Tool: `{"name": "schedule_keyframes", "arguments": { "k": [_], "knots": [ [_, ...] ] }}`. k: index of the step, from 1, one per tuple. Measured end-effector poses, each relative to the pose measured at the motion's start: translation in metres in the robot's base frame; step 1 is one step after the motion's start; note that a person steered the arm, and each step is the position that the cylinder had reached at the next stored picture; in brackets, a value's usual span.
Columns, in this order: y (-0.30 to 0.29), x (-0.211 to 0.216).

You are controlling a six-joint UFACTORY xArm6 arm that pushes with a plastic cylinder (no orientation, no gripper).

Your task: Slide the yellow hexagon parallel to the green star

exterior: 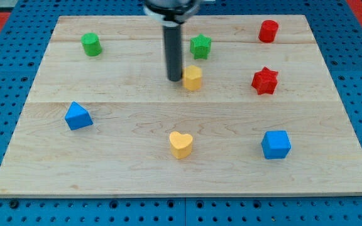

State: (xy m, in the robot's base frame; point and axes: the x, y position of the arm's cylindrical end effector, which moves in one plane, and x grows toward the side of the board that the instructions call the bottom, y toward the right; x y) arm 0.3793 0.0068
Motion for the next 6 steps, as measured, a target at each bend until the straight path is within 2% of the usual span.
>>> {"name": "schedule_keyframes", "arguments": {
  "k": [2,4,5,6],
  "knots": [
    [0.009,0.049],
    [0.039,0.000],
    [0.111,-0.018],
    [0.099,-0.025]
  ]
}}
